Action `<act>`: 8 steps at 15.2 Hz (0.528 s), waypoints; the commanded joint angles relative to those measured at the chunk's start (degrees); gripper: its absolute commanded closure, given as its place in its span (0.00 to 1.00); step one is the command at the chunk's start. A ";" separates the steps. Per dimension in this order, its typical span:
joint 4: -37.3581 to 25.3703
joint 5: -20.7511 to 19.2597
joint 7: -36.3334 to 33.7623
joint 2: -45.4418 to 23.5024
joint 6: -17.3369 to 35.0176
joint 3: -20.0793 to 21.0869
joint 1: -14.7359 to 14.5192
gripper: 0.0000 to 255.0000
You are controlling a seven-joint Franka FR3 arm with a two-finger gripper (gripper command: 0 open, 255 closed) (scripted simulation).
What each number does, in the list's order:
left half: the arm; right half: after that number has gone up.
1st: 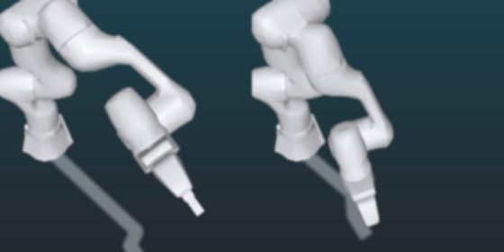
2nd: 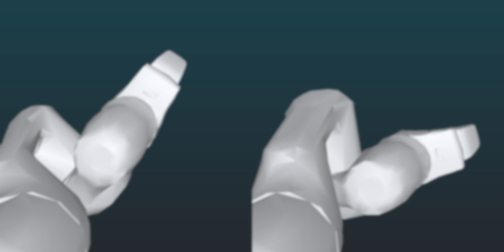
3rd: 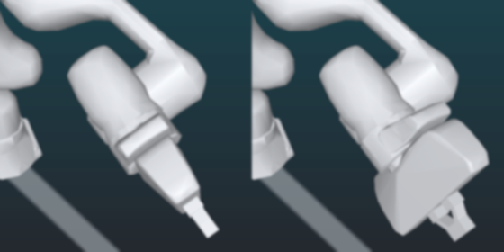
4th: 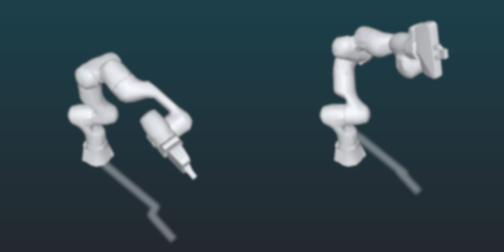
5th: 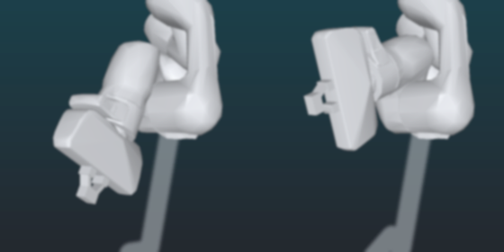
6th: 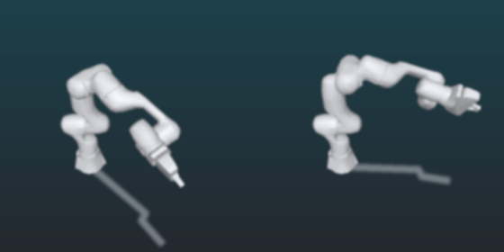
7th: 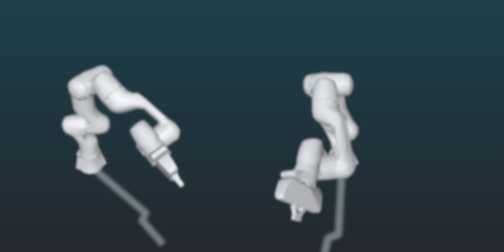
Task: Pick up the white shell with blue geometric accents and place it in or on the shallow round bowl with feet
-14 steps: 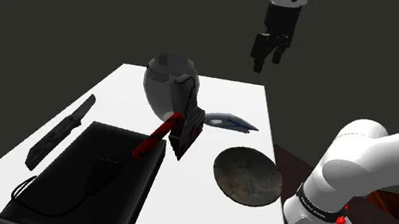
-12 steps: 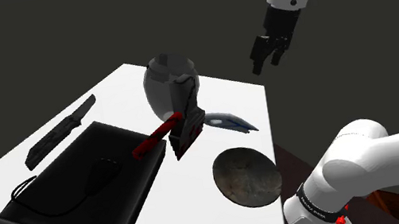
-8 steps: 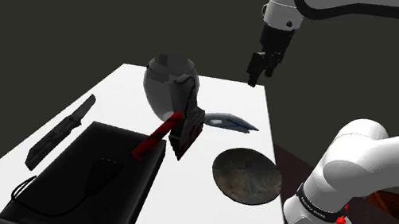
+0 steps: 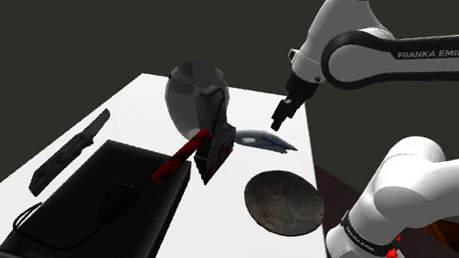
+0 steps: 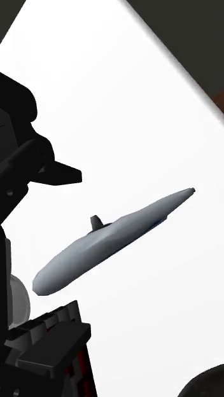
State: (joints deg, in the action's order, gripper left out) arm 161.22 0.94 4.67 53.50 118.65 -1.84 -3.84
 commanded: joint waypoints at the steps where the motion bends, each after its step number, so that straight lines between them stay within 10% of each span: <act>1: 3.38 0.30 2.01 -1.64 6.95 -1.12 -0.75 0.00; 8: 6.86 0.64 2.71 -6.38 15.63 -1.53 -1.36 0.00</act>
State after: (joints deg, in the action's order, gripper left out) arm 167.80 1.44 7.53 47.98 133.06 -3.50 -5.00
